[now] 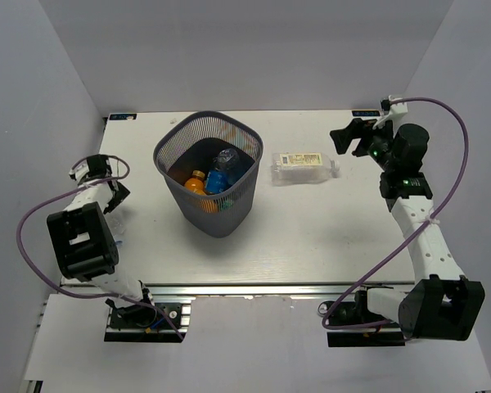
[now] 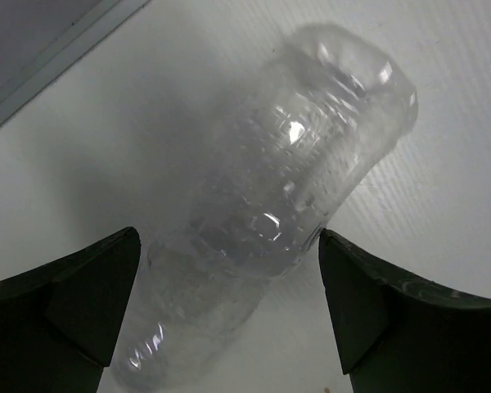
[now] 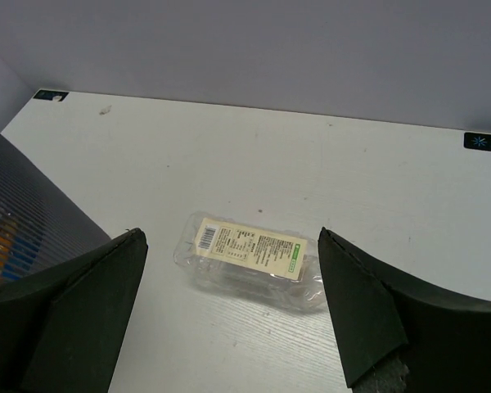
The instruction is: Put the plastic bottles in the bin
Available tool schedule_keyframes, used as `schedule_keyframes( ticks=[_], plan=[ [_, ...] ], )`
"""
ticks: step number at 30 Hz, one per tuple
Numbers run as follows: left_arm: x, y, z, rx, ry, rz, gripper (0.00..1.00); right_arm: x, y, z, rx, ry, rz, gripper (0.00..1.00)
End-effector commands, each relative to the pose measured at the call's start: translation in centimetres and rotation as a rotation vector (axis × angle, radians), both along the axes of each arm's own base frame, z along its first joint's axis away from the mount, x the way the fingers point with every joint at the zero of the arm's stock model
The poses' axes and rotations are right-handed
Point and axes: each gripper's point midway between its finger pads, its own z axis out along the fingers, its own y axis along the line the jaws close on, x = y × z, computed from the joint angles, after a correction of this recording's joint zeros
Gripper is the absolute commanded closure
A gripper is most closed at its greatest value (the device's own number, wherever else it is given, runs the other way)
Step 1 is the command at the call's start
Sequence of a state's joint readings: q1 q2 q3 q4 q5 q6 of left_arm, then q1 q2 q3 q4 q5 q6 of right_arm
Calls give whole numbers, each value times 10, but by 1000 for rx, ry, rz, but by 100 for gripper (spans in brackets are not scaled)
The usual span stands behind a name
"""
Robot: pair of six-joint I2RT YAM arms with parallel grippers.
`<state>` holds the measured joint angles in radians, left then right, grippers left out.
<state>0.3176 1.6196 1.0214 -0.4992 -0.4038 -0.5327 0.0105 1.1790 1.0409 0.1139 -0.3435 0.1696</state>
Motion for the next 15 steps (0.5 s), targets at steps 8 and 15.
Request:
schedule_keyframes(
  ticks=[8, 15],
  plan=[
    [5, -7, -40, -46, -13, 0, 19, -4, -18, 2, -8, -27, -54, 11],
    [18, -17, -17, -82, -127, -45, 57, -20, -20, -20, -6, -7, -68, 11]
  ],
)
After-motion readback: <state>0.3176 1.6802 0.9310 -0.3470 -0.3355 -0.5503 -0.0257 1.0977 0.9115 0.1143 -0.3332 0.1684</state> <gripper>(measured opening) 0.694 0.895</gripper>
